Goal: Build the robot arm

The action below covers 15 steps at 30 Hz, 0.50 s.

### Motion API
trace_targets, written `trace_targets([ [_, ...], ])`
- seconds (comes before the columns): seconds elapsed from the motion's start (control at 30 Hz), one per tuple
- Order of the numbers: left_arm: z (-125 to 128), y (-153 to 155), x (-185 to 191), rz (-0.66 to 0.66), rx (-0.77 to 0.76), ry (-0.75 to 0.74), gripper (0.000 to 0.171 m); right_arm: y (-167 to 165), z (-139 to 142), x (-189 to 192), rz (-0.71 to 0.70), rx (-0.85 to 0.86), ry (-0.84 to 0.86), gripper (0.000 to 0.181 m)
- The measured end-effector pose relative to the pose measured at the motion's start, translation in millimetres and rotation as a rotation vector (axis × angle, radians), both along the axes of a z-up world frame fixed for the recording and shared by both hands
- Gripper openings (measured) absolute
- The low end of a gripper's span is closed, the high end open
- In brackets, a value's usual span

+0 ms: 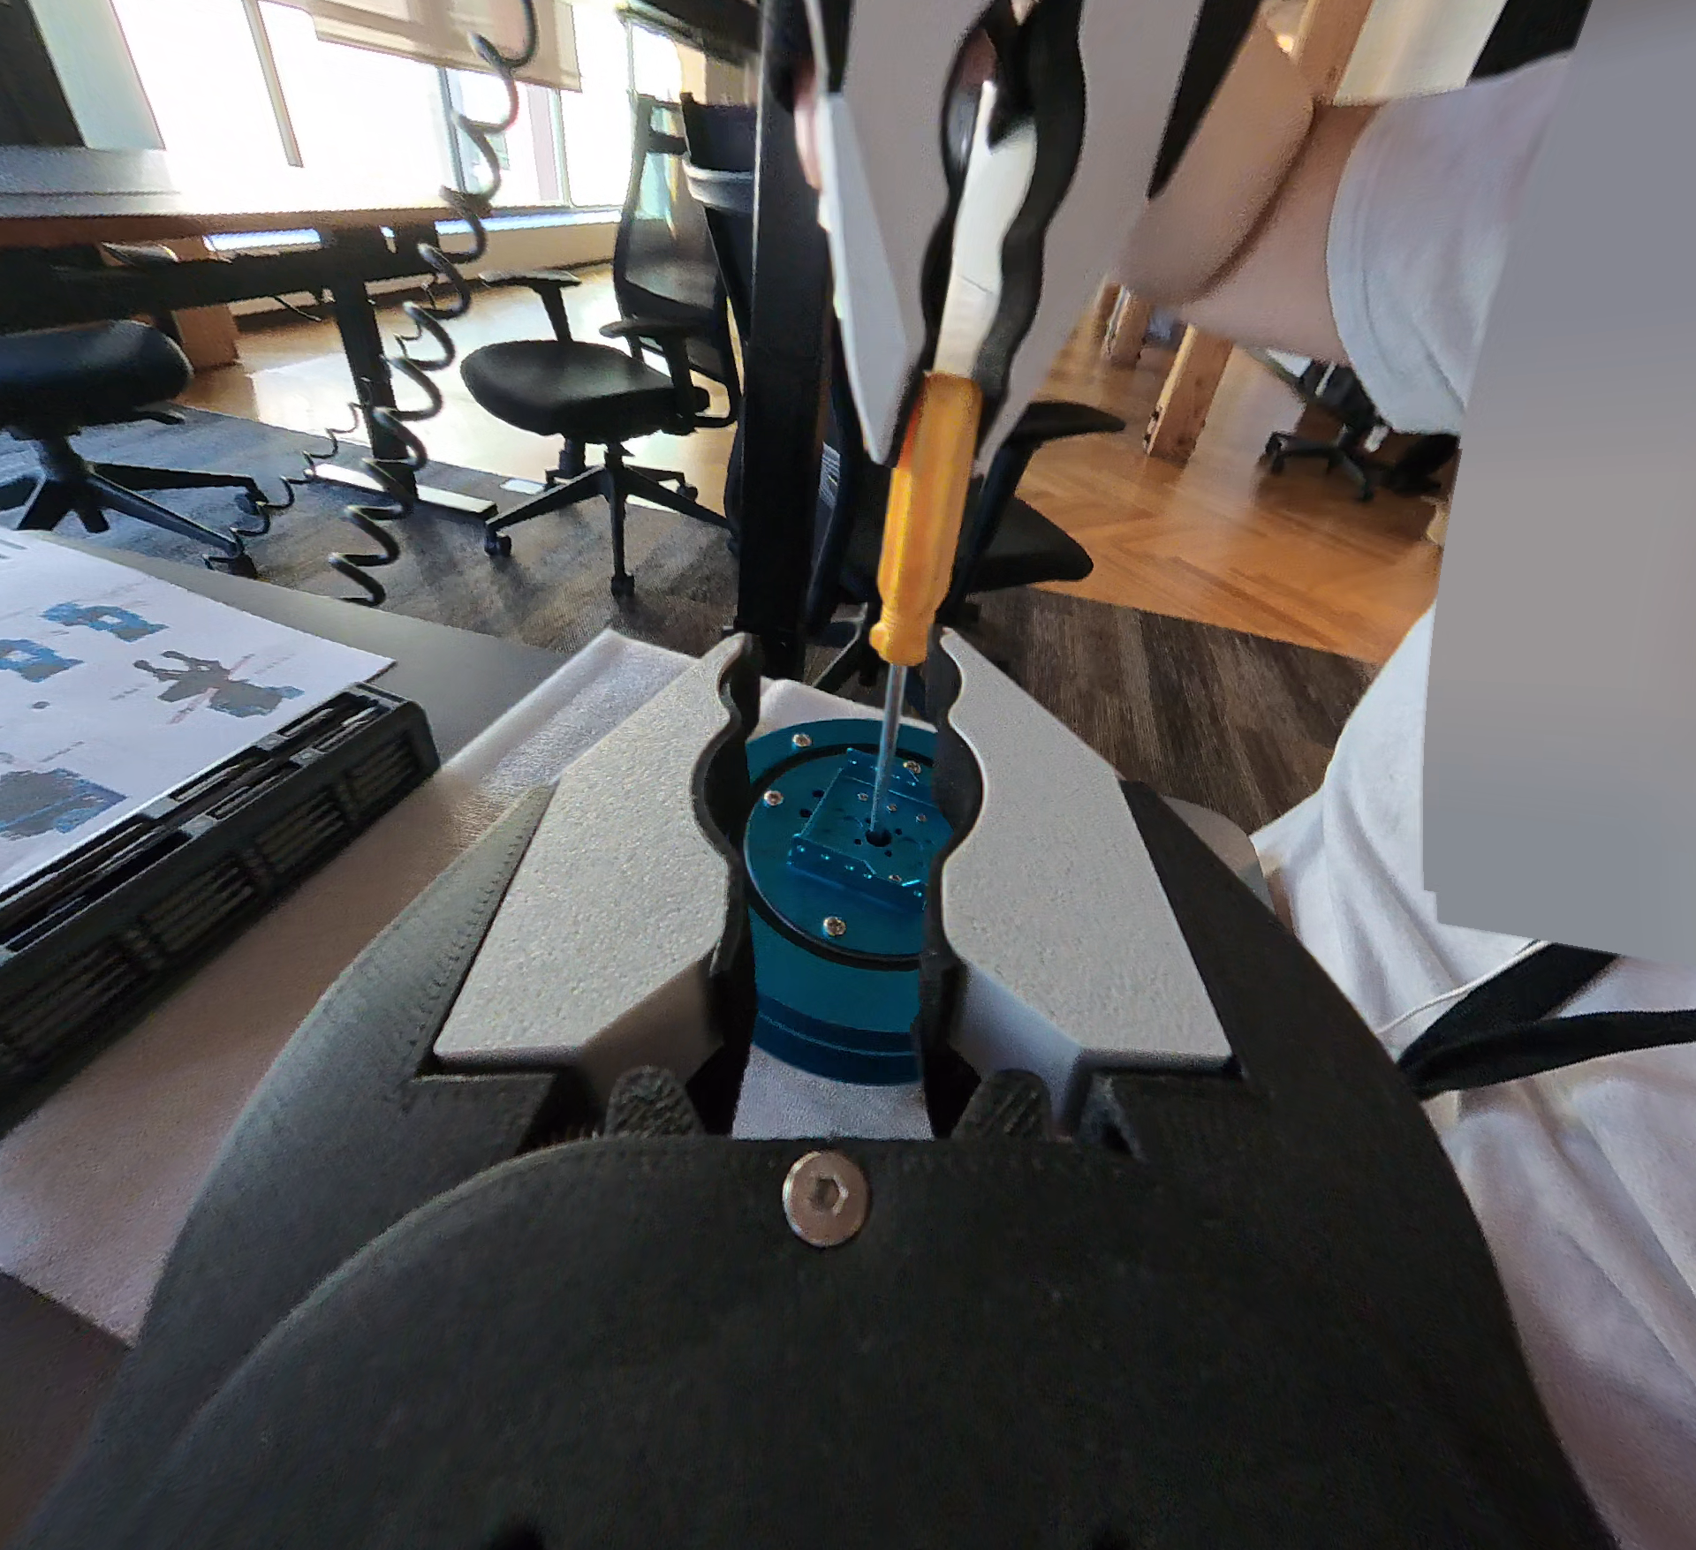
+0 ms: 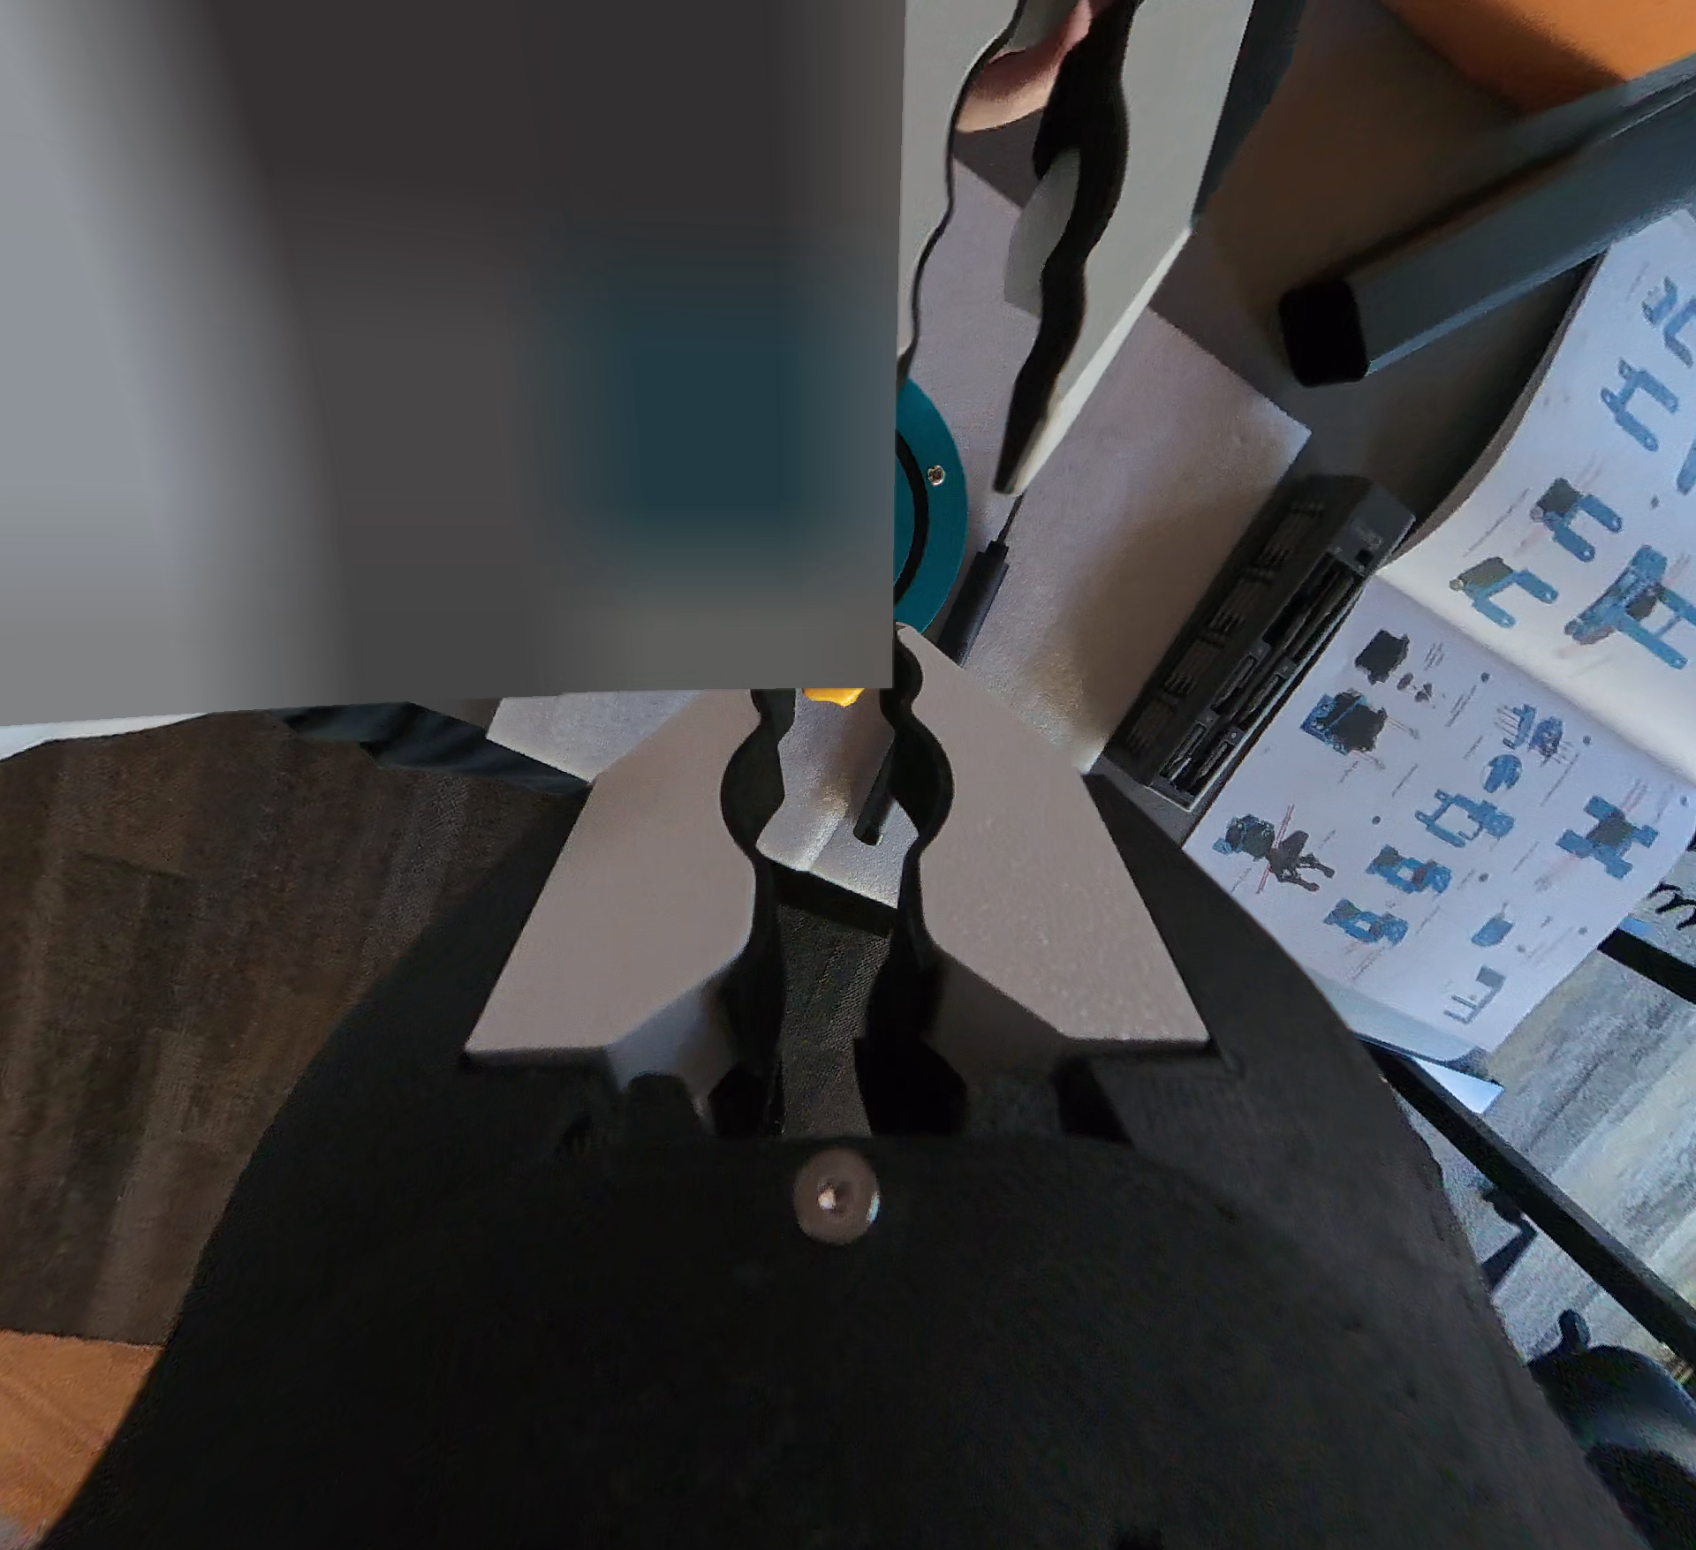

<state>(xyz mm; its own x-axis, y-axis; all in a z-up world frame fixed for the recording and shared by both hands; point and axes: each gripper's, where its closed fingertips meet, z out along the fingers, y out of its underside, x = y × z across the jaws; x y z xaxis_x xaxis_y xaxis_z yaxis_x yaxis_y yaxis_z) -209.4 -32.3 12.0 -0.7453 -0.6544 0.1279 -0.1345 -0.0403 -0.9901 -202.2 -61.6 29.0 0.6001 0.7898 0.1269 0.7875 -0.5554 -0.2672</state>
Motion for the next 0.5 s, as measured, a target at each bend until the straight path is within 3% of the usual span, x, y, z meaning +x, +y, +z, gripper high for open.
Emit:
trace_targets([
  [0.23,6.1,7.7,-1.0,0.017,-0.035,-0.010,0.032,-1.6,0.1,-5.5,0.007,0.029,-0.019,0.017],
  [0.4,5.3,7.3,-1.3,0.024,-0.019,-0.010,0.032,1.4,0.0,-3.7,-0.240,-0.007,0.037,0.018],
  [0.5,8.7,9.3,-2.6,0.028,-0.033,-0.019,0.032,1.2,-0.1,-3.8,-0.307,0.008,0.049,0.018],
])
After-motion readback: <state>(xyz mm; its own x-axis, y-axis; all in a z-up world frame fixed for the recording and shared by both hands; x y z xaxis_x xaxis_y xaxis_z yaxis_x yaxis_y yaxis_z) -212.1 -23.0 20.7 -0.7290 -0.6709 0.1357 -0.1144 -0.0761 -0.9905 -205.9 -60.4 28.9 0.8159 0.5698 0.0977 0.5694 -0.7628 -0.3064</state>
